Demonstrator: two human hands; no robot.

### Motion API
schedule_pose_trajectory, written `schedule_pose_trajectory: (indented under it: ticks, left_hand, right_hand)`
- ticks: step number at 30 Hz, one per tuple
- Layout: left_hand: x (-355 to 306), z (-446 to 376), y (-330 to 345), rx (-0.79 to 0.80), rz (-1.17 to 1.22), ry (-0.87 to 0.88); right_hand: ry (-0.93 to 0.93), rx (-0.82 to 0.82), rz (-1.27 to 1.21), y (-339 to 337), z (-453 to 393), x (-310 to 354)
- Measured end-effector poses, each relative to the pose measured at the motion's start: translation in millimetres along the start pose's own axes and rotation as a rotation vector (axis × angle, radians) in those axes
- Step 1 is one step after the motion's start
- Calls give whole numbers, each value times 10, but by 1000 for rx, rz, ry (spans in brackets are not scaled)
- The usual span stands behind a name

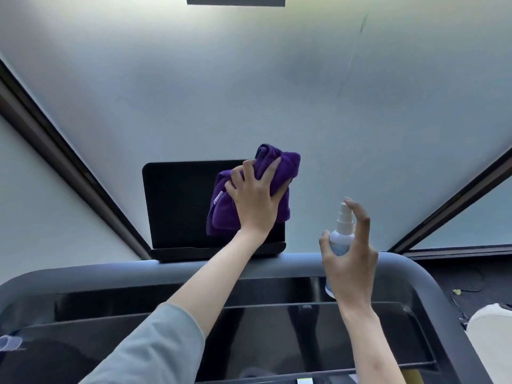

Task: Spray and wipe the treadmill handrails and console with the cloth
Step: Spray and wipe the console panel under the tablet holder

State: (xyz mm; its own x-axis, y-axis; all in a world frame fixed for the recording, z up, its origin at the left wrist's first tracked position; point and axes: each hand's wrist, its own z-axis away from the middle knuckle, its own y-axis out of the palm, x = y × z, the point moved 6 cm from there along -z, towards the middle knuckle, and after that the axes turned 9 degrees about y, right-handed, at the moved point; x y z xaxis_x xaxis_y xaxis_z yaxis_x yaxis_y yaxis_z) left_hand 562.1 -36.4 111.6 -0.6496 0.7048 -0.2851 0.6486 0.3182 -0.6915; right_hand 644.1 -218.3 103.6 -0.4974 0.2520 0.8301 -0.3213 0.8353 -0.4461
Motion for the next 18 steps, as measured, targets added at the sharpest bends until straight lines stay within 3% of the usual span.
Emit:
schedule_pose_trajectory:
  ticks: [3, 8, 14, 18]
  left_hand:
    - [-126, 223, 113, 68, -59, 62]
    - [-157, 660, 96, 252, 44, 210]
    - [365, 307, -296, 89, 207, 14]
    - [115, 737, -73, 289, 77, 178]
  right_hand:
    - [18, 3, 5, -3, 23, -11]
    - [-10, 8, 21, 66, 15, 39]
    - [10, -14, -1, 80, 43, 25]
    - [-5, 14, 4, 235, 136, 130]
